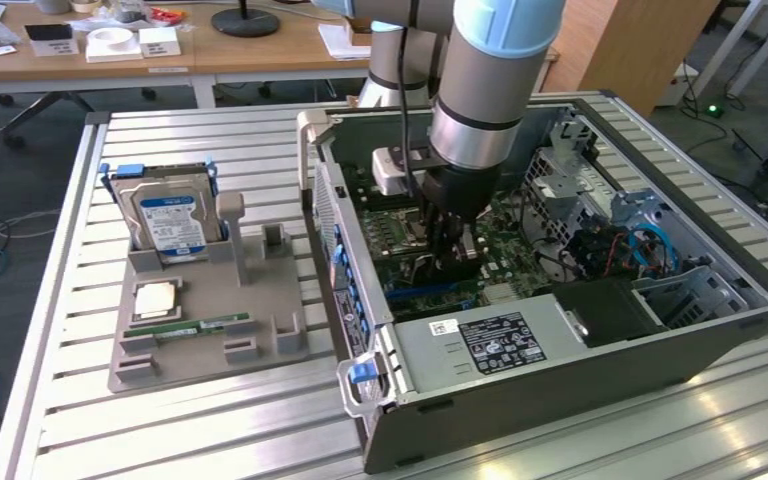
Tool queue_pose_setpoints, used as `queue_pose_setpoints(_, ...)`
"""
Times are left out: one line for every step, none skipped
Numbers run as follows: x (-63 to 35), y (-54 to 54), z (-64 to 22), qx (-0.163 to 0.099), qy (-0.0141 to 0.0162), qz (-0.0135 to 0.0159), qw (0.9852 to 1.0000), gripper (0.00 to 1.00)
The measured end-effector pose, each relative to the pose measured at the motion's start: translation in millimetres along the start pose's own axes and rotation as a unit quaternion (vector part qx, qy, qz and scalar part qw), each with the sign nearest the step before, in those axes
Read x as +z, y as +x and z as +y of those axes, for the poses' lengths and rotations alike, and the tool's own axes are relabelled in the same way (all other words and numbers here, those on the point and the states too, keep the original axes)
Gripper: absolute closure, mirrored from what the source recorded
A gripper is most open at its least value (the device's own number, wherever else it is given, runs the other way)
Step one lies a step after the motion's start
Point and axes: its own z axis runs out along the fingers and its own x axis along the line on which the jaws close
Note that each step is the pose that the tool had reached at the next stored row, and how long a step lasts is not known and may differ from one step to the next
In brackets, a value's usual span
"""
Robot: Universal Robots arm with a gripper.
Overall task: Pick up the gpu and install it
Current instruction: 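Insert the gpu into the slot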
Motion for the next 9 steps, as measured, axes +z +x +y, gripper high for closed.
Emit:
queue_pose_setpoints(0.0,0.0,0.1,0.000,0.0001,0.0001,1.0000,0.74)
queue_pose_setpoints(0.0,0.0,0.1,-0.001,0.0002,0.0002,1.0000,0.74)
queue_pose_setpoints(0.0,0.0,0.2,-0.001,0.0003,0.0003,1.0000,0.74)
queue_pose_setpoints(0.1,0.0,0.3,-0.001,0.0005,0.0003,1.0000,0.74)
queue_pose_setpoints(0.1,0.0,0.3,-0.001,0.0006,0.0004,1.0000,0.74)
queue_pose_setpoints(0.2,0.0,0.4,-0.002,0.0009,0.0005,1.0000,0.74)
queue_pose_setpoints(0.3,0.0,0.5,-0.002,0.0012,0.0006,1.0000,0.74)
queue_pose_setpoints(0.4,-0.1,0.6,-0.003,0.0015,0.0007,1.0000,0.74)
queue_pose_setpoints(0.4,-0.1,0.7,-0.003,0.0017,0.0008,1.0000,0.74)
